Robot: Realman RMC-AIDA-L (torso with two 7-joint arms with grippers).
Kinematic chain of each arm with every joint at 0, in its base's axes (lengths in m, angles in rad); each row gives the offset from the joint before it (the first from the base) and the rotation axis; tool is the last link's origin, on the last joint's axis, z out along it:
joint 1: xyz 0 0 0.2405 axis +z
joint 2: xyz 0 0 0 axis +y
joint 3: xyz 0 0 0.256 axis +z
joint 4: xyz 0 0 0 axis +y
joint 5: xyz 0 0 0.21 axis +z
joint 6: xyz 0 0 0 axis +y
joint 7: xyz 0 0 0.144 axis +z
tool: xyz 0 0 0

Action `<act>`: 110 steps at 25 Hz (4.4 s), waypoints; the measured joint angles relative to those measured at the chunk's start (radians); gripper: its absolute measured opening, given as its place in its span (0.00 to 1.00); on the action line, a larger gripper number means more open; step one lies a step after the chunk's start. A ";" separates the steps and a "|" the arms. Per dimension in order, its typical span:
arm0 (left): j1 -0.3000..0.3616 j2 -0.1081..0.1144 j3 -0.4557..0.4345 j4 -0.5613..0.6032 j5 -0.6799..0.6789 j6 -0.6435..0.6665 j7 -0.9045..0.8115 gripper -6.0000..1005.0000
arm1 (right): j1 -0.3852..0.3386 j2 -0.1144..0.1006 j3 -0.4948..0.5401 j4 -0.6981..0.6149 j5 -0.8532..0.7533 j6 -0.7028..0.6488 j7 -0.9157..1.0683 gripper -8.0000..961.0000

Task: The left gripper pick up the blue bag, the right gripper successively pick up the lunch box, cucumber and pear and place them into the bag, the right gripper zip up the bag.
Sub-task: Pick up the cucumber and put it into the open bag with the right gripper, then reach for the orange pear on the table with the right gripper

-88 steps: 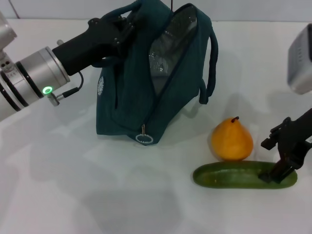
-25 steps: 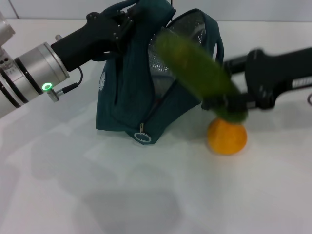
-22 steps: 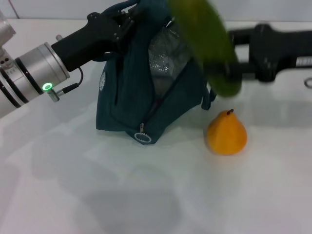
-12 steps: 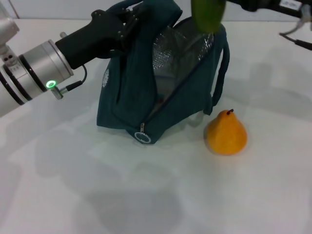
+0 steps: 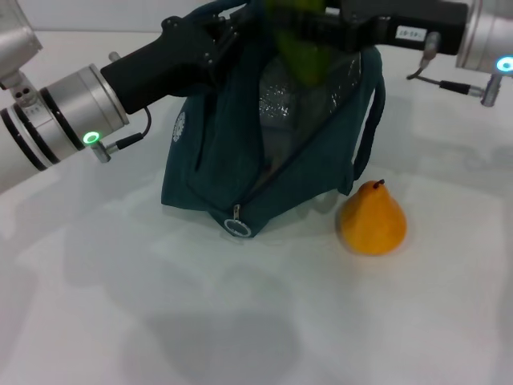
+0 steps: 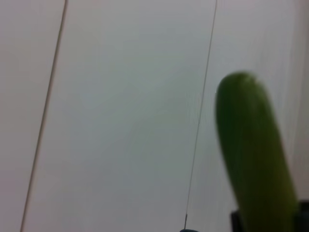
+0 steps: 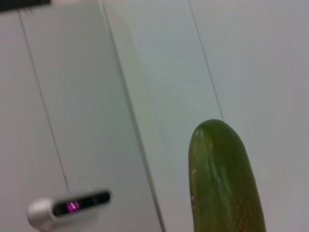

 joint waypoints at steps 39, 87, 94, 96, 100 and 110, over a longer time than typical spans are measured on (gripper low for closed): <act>0.010 0.000 0.000 0.002 -0.007 -0.008 0.007 0.05 | -0.428 -0.004 -0.139 -0.445 0.073 0.007 -0.184 0.88; 0.011 -0.003 -0.001 0.034 -0.035 -0.029 0.052 0.05 | -0.417 0.006 -0.200 0.288 0.350 -0.126 -0.841 0.57; 0.011 -0.003 -0.002 0.034 -0.035 -0.029 0.052 0.05 | -0.405 0.006 -0.201 0.284 0.346 -0.100 -0.838 0.43; 0.010 -0.003 -0.002 0.034 -0.035 -0.029 0.052 0.05 | -0.398 0.006 -0.201 0.287 0.345 -0.098 -0.837 0.36; 0.009 -0.003 -0.001 0.034 -0.035 -0.029 0.052 0.05 | -0.392 0.007 -0.209 0.290 0.344 -0.089 -0.837 0.28; 0.006 -0.003 -0.001 0.035 -0.035 -0.027 0.052 0.05 | -0.369 0.006 -0.253 0.282 0.344 -0.061 -0.806 0.27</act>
